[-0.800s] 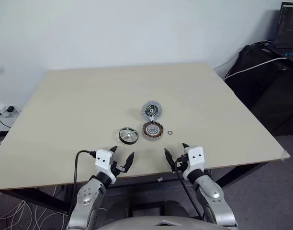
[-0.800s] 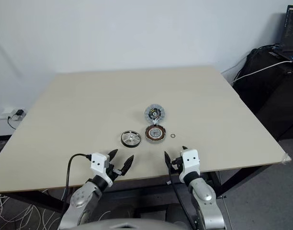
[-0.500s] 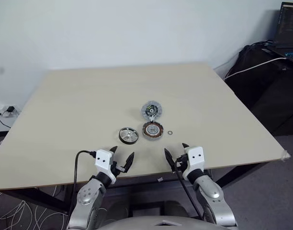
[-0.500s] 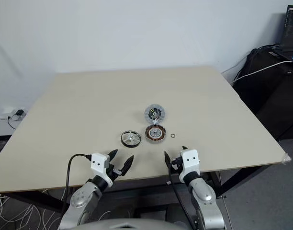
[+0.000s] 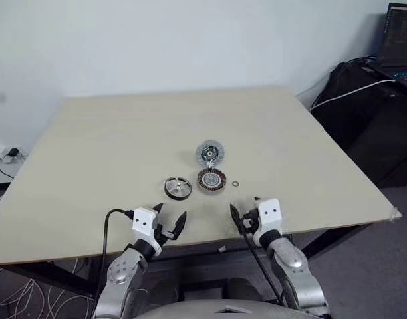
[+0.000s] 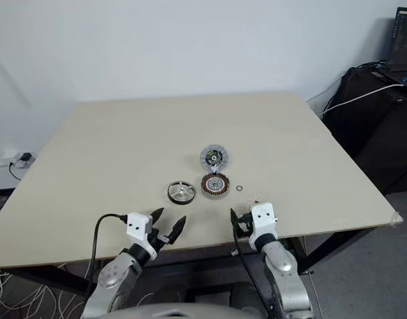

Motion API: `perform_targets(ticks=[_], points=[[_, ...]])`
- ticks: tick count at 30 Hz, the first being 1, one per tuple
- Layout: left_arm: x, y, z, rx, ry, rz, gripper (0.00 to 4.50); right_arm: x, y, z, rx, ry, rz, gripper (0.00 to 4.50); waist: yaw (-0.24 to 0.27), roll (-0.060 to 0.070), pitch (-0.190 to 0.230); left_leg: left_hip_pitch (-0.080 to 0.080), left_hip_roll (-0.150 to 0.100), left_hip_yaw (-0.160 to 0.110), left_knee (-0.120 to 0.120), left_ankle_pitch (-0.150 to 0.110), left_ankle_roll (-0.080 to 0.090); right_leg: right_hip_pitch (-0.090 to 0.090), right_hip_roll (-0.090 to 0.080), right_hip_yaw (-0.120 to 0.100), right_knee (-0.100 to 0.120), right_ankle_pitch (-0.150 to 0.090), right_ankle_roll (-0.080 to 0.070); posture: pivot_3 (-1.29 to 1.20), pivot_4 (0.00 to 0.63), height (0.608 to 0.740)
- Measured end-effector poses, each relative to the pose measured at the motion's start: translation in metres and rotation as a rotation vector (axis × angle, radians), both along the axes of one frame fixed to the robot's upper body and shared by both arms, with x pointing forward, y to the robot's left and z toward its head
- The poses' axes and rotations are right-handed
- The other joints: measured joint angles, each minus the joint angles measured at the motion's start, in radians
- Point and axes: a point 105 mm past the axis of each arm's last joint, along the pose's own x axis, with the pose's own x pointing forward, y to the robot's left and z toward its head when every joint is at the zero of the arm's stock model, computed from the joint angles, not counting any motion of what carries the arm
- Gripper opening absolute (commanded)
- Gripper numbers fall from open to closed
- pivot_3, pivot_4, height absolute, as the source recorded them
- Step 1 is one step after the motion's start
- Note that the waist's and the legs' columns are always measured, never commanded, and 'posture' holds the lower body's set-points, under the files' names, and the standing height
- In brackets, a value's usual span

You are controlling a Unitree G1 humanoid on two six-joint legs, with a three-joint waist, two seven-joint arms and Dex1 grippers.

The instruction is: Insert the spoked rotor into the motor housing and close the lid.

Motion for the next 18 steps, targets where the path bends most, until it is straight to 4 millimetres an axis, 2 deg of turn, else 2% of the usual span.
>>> perform_targets(ticks=[8, 18], points=[[0.000, 0.000, 0.000, -0.001, 0.000, 0.002, 4.47, 0.029, -0.006, 0.001, -0.025, 0.001, -0.020, 4.50, 0.000, 0.000, 0.000, 0.000, 0.000, 0.000, 0.000, 0.003, 0.004, 0.000, 0.001, 0.000, 0.000, 0.000, 0.000, 0.00, 0.000, 0.740], [0.000, 0.000, 0.000, -0.001, -0.001, 0.005, 4.47, 0.047, -0.014, -0.009, -0.064, 0.041, -0.024, 4.50, -0.002, 0.002, -0.001, 0.000, 0.000, 0.000, 0.000, 0.003, 0.005, 0.000, 0.001, 0.001, 0.000, 0.000, -0.001, 0.00, 0.000, 0.740]])
